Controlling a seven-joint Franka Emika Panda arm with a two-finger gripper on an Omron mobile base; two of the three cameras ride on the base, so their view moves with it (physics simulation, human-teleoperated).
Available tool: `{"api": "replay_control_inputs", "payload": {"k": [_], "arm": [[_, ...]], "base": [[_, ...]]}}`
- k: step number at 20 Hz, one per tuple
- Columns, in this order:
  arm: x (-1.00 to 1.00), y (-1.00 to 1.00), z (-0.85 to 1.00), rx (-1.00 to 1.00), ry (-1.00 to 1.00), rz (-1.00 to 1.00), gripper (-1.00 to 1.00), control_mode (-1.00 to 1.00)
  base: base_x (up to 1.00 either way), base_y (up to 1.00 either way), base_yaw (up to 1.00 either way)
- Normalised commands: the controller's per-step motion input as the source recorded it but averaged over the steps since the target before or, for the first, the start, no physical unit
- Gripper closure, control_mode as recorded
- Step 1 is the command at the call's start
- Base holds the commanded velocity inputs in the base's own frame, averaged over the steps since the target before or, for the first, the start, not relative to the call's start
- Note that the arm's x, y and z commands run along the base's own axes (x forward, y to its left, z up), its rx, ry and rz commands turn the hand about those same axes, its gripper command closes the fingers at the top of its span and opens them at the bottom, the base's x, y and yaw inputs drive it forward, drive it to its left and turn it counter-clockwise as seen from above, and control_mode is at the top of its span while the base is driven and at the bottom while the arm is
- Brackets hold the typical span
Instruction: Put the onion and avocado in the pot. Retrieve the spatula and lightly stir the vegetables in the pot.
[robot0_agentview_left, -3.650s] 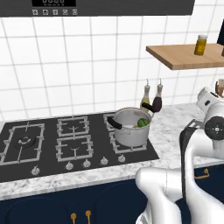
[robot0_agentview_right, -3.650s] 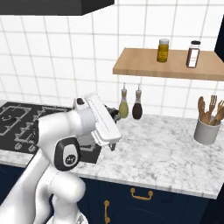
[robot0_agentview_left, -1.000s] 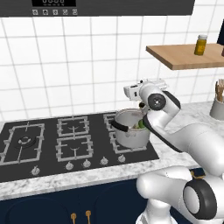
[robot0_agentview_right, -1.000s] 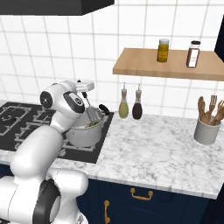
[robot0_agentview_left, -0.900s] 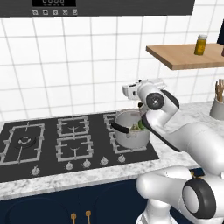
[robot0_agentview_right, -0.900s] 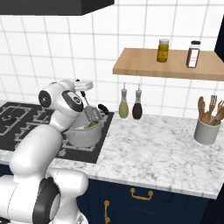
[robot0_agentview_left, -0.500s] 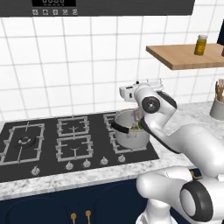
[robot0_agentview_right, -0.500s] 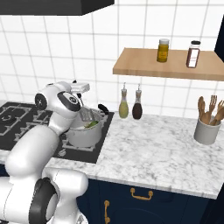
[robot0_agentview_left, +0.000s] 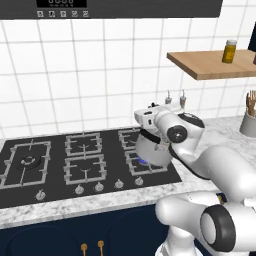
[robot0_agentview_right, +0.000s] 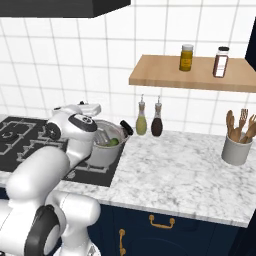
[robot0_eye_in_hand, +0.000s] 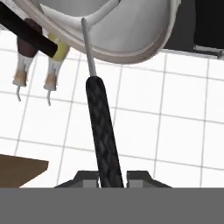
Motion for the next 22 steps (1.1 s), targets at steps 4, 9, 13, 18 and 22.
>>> {"api": "replay_control_inputs", "payload": {"k": [4,9,13,18,22], "arm": [[0.01,0.07,-0.19,-0.03,0.04,0.14,1.00,-1.00],[0.00,0.32,0.22,0.00,0.00,0.09,1.00,-1.00],[-0.01,0.41,0.27,0.00,0.00,0.04,1.00,-1.00],[-0.08,0.20,-0.02,0.00,0.00,0.08,1.00,-1.00],[0.00,0.01,-0.33,0.00,0.00,0.05,1.00,-1.00]], "base": [[0.00,0.00,0.00],[0.00,0.00,0.00],[0.00,0.00,0.00],[0.00,0.00,0.00],[0.00,0.00,0.00]]}}
